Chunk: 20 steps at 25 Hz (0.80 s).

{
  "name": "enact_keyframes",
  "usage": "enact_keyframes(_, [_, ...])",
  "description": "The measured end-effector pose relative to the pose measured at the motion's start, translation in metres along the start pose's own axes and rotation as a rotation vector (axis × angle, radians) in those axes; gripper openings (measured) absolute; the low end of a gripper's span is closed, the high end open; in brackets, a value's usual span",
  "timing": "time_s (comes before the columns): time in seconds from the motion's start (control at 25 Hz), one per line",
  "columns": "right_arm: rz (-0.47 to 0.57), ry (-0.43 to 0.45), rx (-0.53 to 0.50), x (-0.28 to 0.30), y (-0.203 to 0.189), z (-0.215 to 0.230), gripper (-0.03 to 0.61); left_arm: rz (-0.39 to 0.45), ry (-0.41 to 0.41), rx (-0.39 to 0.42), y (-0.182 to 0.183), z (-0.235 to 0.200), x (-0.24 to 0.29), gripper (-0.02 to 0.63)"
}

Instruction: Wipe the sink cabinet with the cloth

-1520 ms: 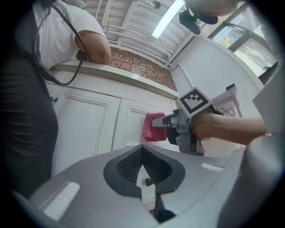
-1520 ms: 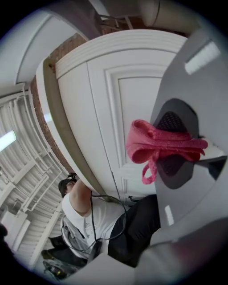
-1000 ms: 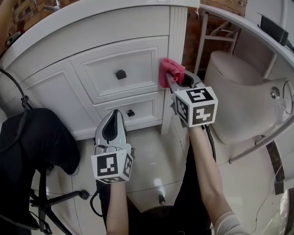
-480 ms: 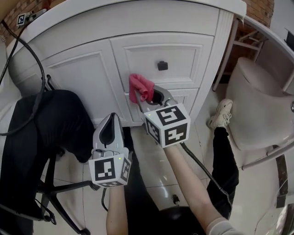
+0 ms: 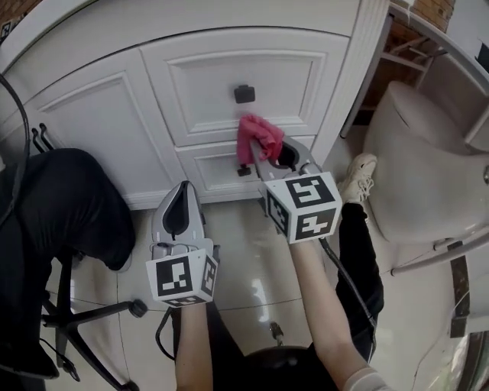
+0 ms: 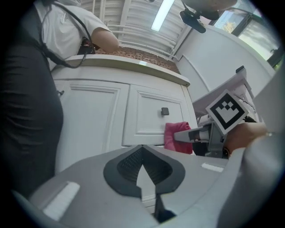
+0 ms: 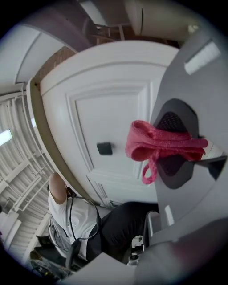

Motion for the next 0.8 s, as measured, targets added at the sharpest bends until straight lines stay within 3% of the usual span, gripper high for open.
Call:
enact_keyframes(0.2, [0.016,-0.182,-0.004,-0.048,-0.007,0.096,0.064,0.012,-0.105,-0.009,-0.012,0.066,0.027,0.015])
enact_keyframes(0.4, [0.025,-0.239,0.027,-0.066,-0.013,0.114,0.063,0.027,-0.113,-0.006,-0.009,0.075,0.029,0.015])
enact_keyframes(0.56, [0.048,-0.116,0.065,-0.049,-0.016,0.045,0.063,0.008,-0.020,-0.027,-0.016,0.029,0.016,0.015])
enact_keyframes(0.68, [0.016,0.052,0.099,-0.009,-0.037,-0.038,0.063,-0.004,0.060,-0.048,-0.023,-0.015,0.002,0.015])
enact_keyframes(0.8, [-0.003,0.218,0.041,0.030,-0.056,-0.114,0.064,-0.012,0.087,-0.013,-0.025,-0.041,-0.012,0.015])
Point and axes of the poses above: the fingertips, and each gripper's own axes: x forward along the fingers, z to its right, y out of its top, the point moved 2 cm from there along -x, backward along the fingers, and after that the axes turned 1 degree about -y, right-handed, at the moved point
